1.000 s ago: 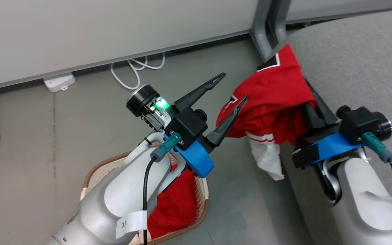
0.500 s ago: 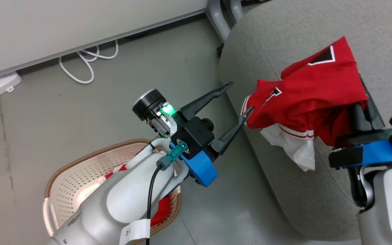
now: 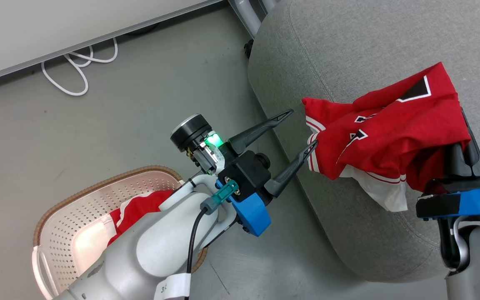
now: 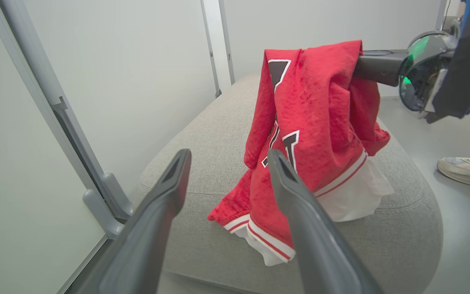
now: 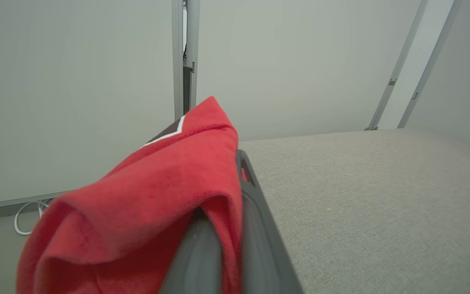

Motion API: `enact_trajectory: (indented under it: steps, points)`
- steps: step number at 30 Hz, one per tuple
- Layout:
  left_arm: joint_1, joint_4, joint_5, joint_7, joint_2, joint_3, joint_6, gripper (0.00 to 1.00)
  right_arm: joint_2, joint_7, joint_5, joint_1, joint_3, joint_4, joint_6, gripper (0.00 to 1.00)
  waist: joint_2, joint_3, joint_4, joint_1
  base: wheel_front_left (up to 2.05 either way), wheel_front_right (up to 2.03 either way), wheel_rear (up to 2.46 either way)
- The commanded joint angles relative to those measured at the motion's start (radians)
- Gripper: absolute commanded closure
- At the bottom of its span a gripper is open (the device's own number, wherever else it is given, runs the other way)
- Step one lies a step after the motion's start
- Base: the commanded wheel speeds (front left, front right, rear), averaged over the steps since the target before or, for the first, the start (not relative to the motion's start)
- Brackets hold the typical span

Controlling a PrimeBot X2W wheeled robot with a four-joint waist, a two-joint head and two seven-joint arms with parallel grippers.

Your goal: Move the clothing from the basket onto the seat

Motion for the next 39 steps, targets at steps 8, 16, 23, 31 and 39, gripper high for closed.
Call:
enact_trajectory:
  steps: [8, 16, 23, 31, 39]
  points:
    - [-0.016, 0.002, -0.007, -0.003, 0.005, 0.004, -0.001, 0.0, 0.007, -0.004, -0.003, -0.006, -0.001, -0.014, 0.0, 1.0, 0.0, 0.0, 0.011, 0.0, 0.0, 0.0, 0.0]
    - [-0.038, -0.012, 0.014, -0.003, 0.012, 0.02, 0.002, 0.0, -0.004, -0.004, -0.011, -0.106, 0.001, -0.057, 0.0, 1.0, 0.0, 0.048, 0.018, 0.0, 0.0, 0.0, 0.0]
    - [-0.086, -0.031, 0.042, -0.003, 0.039, 0.026, 0.005, 0.0, -0.075, -0.004, -0.015, -0.315, -0.034, -0.099, 0.0, 1.0, 0.0, 0.156, 0.018, 0.0, 0.0, 0.0, 0.0]
    - [-0.167, -0.065, 0.072, 0.009, 0.075, 0.01, 0.003, 0.0, -0.196, -0.004, -0.018, -0.549, -0.199, -0.109, 0.0, 1.0, 0.0, 0.299, 0.038, 0.0, 0.0, 0.0, 0.0]
    - [-0.248, -0.125, 0.096, 0.032, 0.104, 0.001, 0.002, 0.0, -0.329, -0.004, -0.01, -0.656, -0.362, 0.02, 0.0, 1.0, 0.0, 0.435, 0.063, 0.0, 0.0, 0.0, 0.0]
